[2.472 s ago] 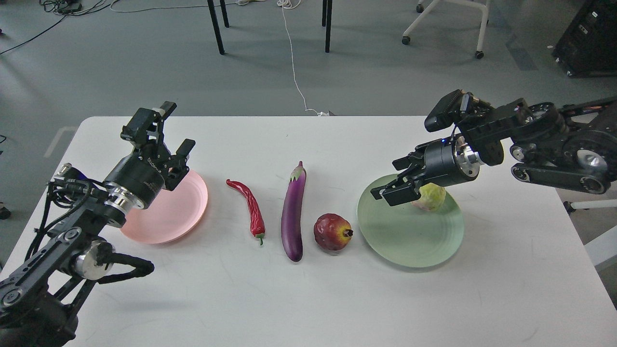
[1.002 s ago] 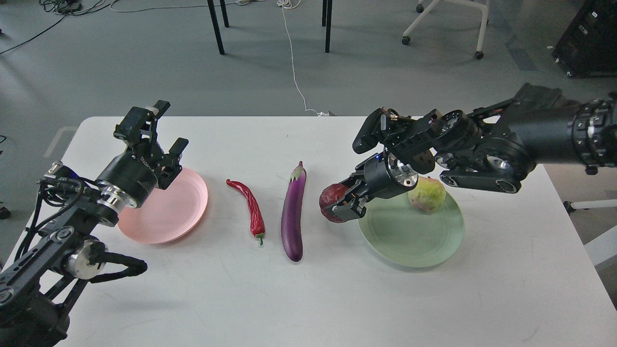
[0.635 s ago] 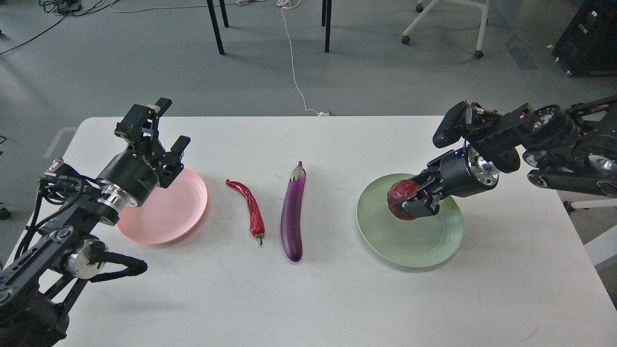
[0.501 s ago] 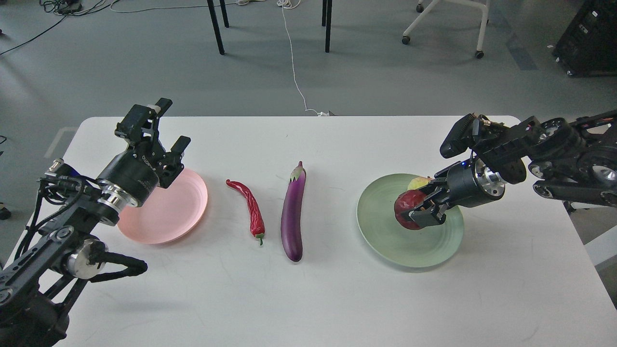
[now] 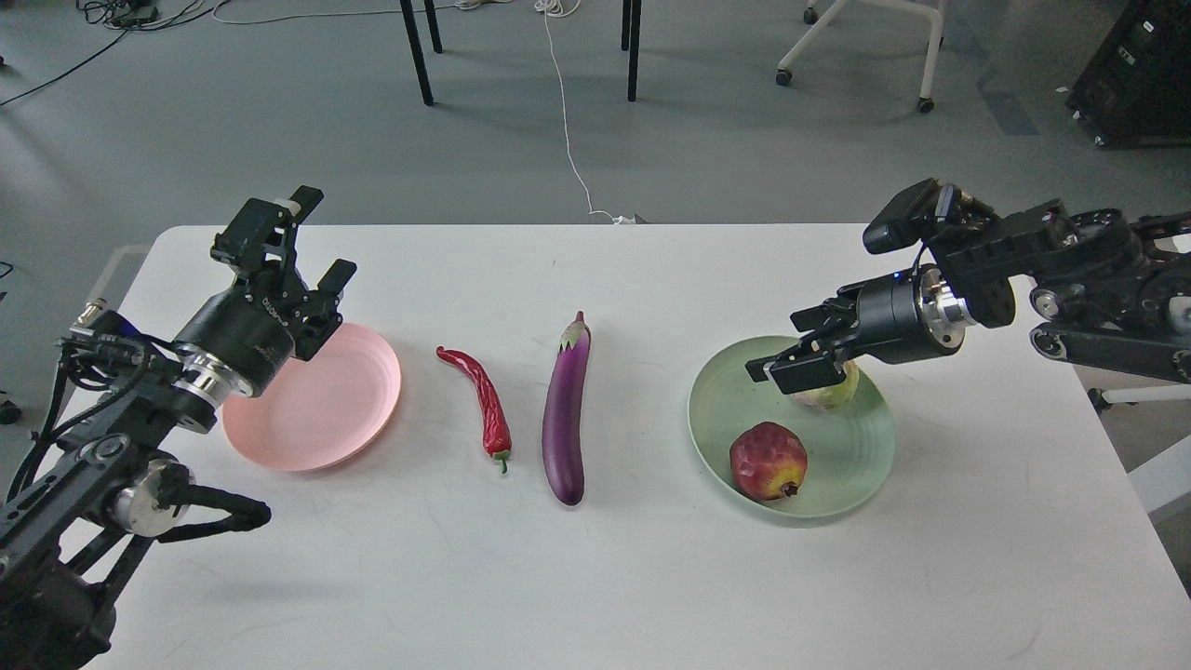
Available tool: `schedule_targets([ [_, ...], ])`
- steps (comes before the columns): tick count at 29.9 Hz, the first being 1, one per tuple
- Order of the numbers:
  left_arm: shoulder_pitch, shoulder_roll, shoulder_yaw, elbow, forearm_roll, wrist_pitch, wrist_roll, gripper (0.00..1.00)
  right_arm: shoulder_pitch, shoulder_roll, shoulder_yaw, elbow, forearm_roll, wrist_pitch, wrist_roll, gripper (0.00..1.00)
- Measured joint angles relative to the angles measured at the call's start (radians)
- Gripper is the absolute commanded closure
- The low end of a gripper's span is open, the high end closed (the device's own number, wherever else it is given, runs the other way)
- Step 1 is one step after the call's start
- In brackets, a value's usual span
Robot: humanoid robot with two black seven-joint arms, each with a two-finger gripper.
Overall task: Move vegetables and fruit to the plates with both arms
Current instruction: 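Carry the apple onto the pale green plate and open the right gripper, then reach the left gripper over to the purple eggplant and grasp it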
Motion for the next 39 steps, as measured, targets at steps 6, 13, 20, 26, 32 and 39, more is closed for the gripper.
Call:
schedule_targets([
  [6, -0.038, 0.015, -0.001, 0.0, 0.077, -0.003, -0.007, 0.01, -0.226, -0.101, 0.281, 0.002, 0.438, -0.003, 0.0, 0.03],
  [13, -0.15, 0.027, 0.151, -0.046, 0.373, -0.018, 0.0, 0.01, -0.675, -0.166, 0.755, -0.006, 0.84, 0.007, 0.0, 0.03],
  [20, -0.425, 0.042, 0.546, -0.055, 0.749, -0.031, 0.086, 0.01, -0.968, -0.188, 1.052, -0.011, 0.924, 0.076, 0.0, 0.03],
  [26, -0.681, -0.037, 0.835, 0.033, 0.801, -0.076, 0.293, 0.01, -1.068, -0.228, 1.113, -0.012, 1.001, 0.147, 0.0, 0.03],
  [32, -0.794, -0.134, 0.978, 0.213, 0.828, -0.114, 0.336, 0.01, -1.084, -0.251, 1.117, -0.012, 1.006, 0.159, 0.0, 0.03],
  [39, -0.805, -0.21, 1.017, 0.325, 0.838, -0.158, 0.339, 0.01, -1.085, -0.261, 1.117, -0.015, 1.008, 0.187, 0.0, 0.03],
])
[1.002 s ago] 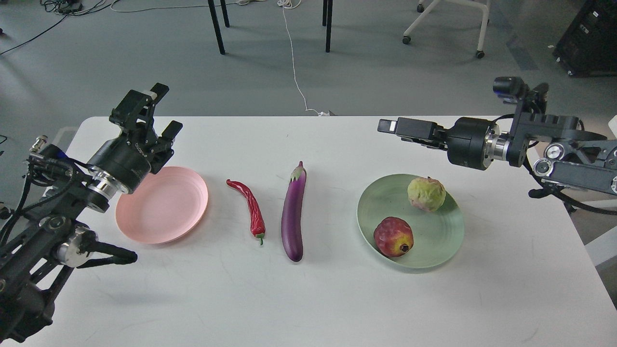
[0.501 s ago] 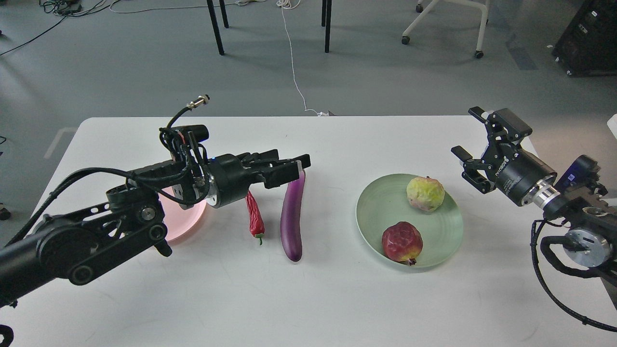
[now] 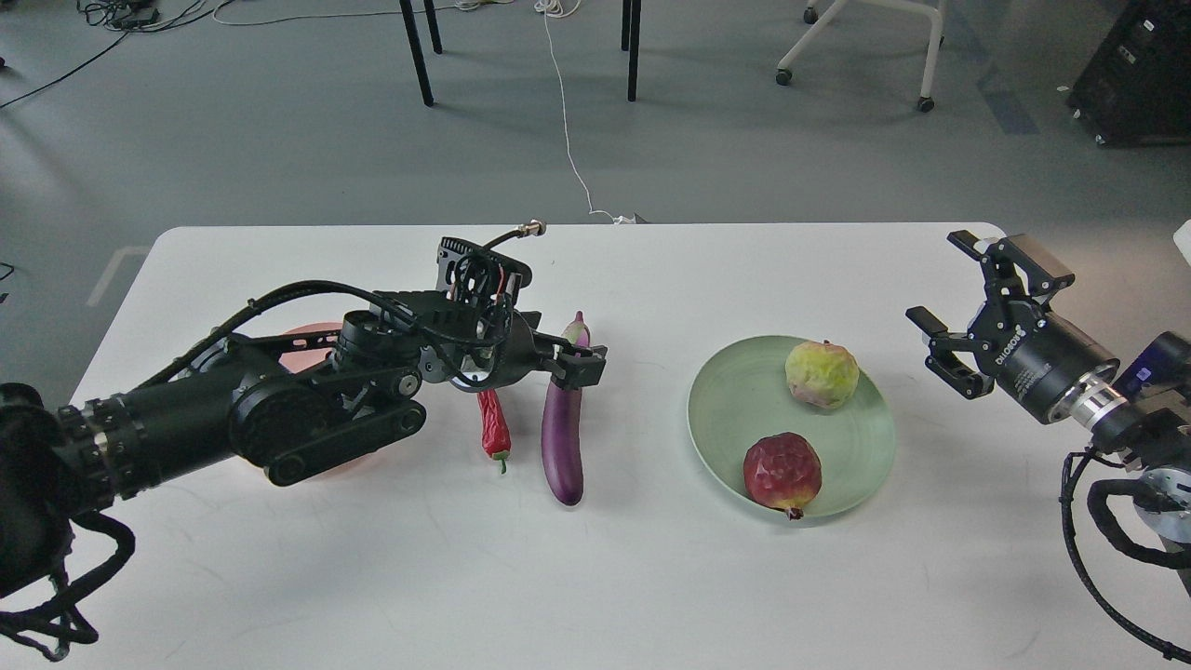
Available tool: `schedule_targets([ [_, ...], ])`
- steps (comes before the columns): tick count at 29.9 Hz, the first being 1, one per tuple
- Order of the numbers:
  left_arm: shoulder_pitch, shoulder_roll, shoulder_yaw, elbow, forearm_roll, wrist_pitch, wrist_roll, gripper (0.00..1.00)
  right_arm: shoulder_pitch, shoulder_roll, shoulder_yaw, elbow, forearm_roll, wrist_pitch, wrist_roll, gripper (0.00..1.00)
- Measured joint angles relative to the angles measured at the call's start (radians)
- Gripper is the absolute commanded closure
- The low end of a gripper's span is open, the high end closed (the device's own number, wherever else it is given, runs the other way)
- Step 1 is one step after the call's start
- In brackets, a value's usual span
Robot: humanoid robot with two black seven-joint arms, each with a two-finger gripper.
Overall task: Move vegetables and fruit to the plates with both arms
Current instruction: 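Reach the left gripper over to the purple eggplant and grasp it, then carry the eggplant onto the pink plate and release it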
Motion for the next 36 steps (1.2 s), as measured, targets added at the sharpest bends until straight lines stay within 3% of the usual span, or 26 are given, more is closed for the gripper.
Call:
schedule_targets([
  [18, 0.06, -0.081, 0.003, 0.092, 0.003, -0.011, 0.044, 0.07, 0.0, 0.001, 0.004, 0.002, 0.001, 0.002, 0.0, 0.03],
  [24, 0.078, -0.088, 0.0, 0.096, 0.002, -0.013, 0.045, 0.36, 0.0, 0.003, 0.007, 0.002, 0.0, 0.002, 0.0, 0.03],
  [28, 0.079, -0.108, -0.001, 0.098, -0.002, -0.013, 0.044, 0.73, 0.001, 0.006, 0.009, 0.001, 0.0, 0.002, 0.0, 0.03],
  [33, 0.079, -0.121, -0.007, 0.098, -0.007, -0.009, 0.075, 0.9, 0.002, 0.006, 0.01, 0.001, 0.0, -0.001, 0.0, 0.03],
  [36, 0.073, -0.122, -0.012, 0.089, -0.011, -0.006, 0.089, 0.9, 0.002, 0.008, 0.011, 0.001, 0.0, -0.001, 0.0, 0.03],
])
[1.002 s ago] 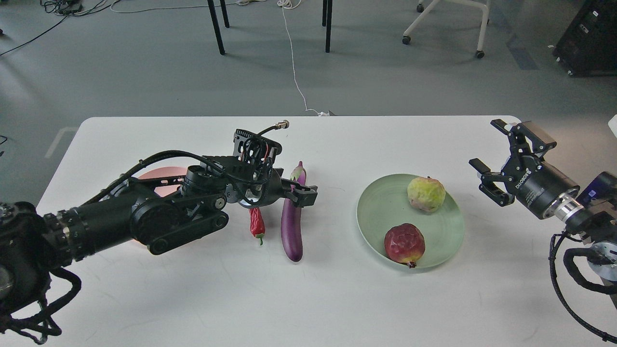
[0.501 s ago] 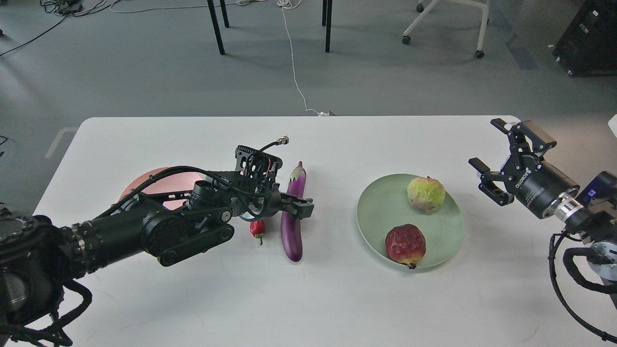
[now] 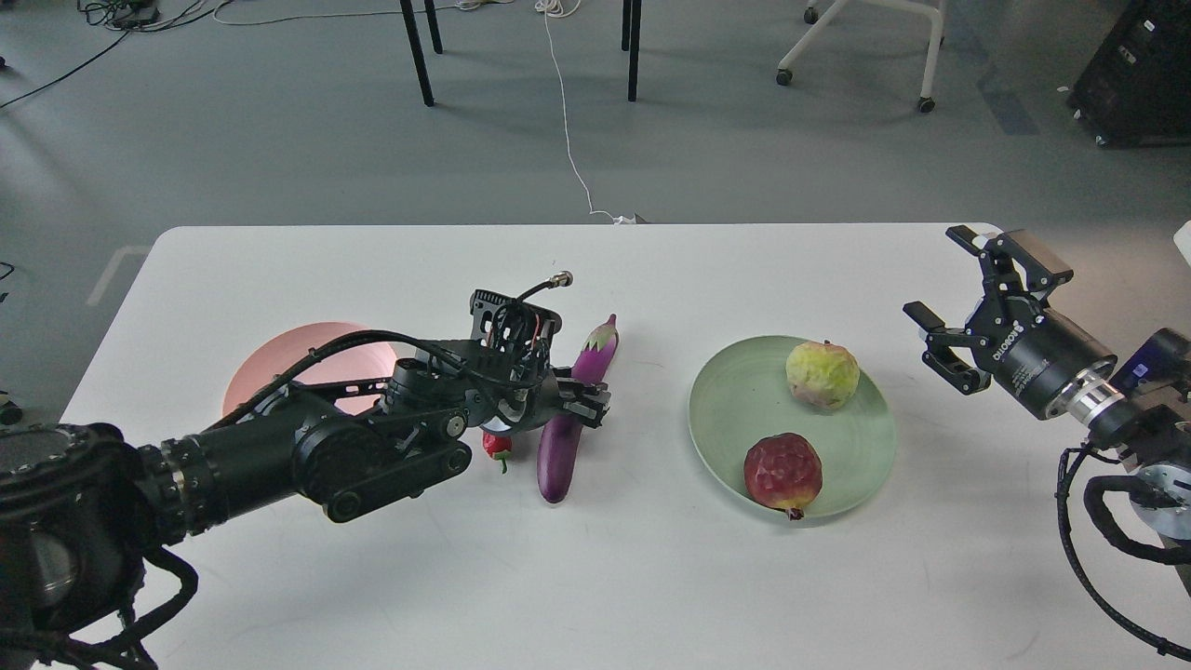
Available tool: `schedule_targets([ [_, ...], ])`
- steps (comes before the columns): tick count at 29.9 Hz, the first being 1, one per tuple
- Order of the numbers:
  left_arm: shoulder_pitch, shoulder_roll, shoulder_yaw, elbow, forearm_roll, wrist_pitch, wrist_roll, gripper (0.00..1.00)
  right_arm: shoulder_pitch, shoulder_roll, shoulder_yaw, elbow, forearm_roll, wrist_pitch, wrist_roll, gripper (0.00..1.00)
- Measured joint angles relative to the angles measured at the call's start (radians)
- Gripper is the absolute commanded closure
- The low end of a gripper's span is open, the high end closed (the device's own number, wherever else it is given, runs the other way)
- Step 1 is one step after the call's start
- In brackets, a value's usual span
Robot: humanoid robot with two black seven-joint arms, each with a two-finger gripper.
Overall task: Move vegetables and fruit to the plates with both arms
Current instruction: 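Carry the eggplant onto the pink plate and release it, then move the left gripper to the red chili pepper and grasp it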
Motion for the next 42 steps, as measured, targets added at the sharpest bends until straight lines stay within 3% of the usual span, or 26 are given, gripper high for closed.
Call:
schedule_targets([
  [6, -0.061, 0.04, -0.054, -0.051, -0.046, 0.002, 0.002, 0.89, 0.0, 0.002, 0.0, -0.001, -0.001, -0.002, 0.0, 0.03],
  [11, -0.129, 0.184, -0.08, -0.114, -0.127, -0.023, -0.024, 0.87, 0.003, 0.004, -0.002, -0.001, -0.001, -0.002, 0.0, 0.03],
  [17, -0.125, 0.452, -0.061, -0.152, -0.14, -0.16, -0.159, 0.84, 0.005, 0.004, -0.003, 0.0, -0.001, -0.002, 0.0, 0.03],
  [23, -0.033, 0.624, -0.033, -0.154, -0.139, -0.181, -0.257, 0.78, 0.004, 0.012, -0.004, -0.002, -0.001, -0.002, 0.0, 0.03],
  [26, 0.001, 0.669, -0.033, -0.153, -0.138, -0.177, -0.284, 0.74, 0.004, 0.014, -0.005, -0.003, -0.001, -0.002, 0.0, 0.03],
  [28, 0.017, 0.687, -0.035, -0.149, -0.138, -0.175, -0.295, 0.64, 0.004, 0.014, -0.005, -0.003, -0.001, -0.002, 0.0, 0.03],
  [31, 0.035, 0.699, -0.038, -0.141, -0.141, -0.172, -0.305, 0.34, 0.003, 0.015, -0.005, -0.003, -0.002, -0.002, 0.0, 0.03],
  [33, 0.042, 0.701, -0.041, -0.139, -0.142, -0.164, -0.307, 0.23, 0.002, 0.015, -0.006, -0.002, -0.002, -0.002, 0.0, 0.03],
  [38, 0.044, 0.704, -0.046, -0.138, -0.141, -0.113, -0.309, 0.09, 0.004, 0.015, -0.006, -0.001, -0.002, -0.002, 0.0, 0.03],
  [42, 0.032, 0.704, -0.059, -0.137, -0.141, -0.096, -0.327, 0.05, 0.006, 0.014, -0.005, 0.0, -0.001, -0.001, 0.0, 0.03],
])
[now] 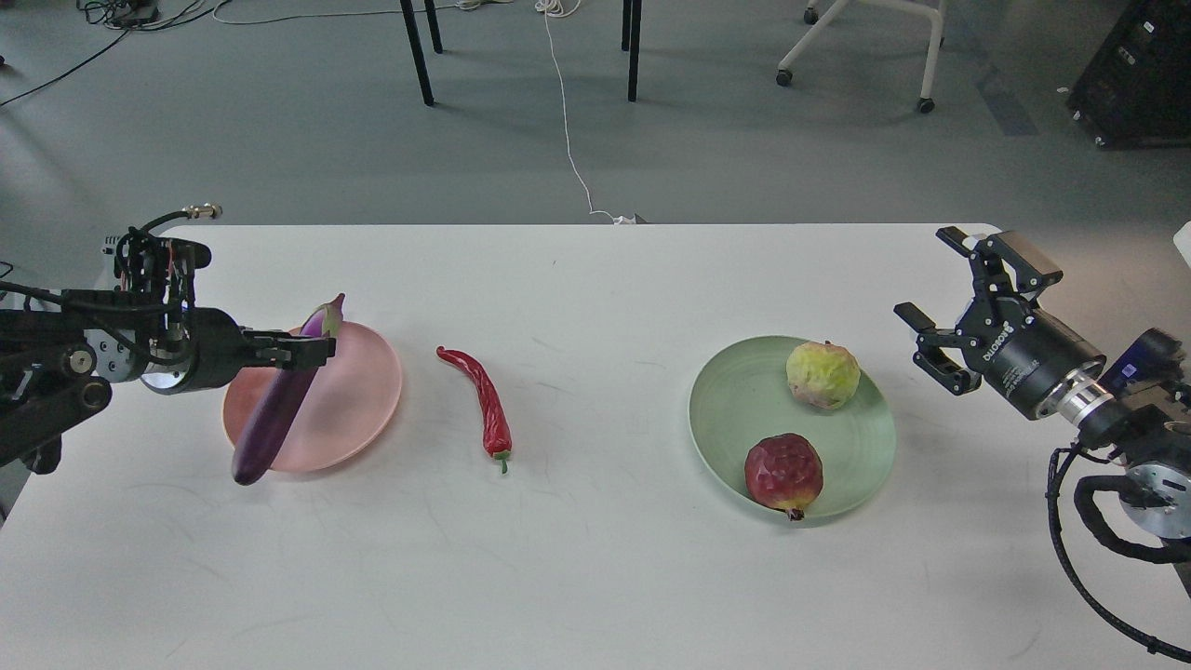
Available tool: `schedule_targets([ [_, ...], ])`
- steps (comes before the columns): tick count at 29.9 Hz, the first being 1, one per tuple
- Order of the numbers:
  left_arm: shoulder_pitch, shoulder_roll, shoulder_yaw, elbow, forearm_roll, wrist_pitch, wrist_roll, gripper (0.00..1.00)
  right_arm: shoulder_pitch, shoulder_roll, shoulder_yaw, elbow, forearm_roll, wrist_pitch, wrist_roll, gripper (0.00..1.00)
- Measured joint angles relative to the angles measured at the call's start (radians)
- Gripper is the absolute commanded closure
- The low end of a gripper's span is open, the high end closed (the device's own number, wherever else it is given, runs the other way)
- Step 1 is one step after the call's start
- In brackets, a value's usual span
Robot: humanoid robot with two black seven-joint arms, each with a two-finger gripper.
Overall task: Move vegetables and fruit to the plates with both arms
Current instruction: 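Move the left gripper to the red chili pepper and grasp it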
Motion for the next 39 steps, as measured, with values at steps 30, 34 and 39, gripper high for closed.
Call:
schedule_targets([
  [30, 0.118, -0.353, -0.106, -0.203, 0.0, 0.065, 0.346, 0.05, -0.007, -0.013, 0.005, 0.001, 0.0, 0.001, 0.0, 0.03],
  [34, 0.119, -0.372, -0.105, -0.182, 0.0, 0.068, 0.348, 0.05, -0.007, -0.012, 0.006, 0.001, 0.0, 0.001, 0.0, 0.03],
  [39, 0.12, -0.382, -0.103, -0.148, 0.002, 0.066, 0.359, 0.05, -0.007, -0.012, 0.009, 0.002, 0.0, 0.001, 0.0, 0.03],
])
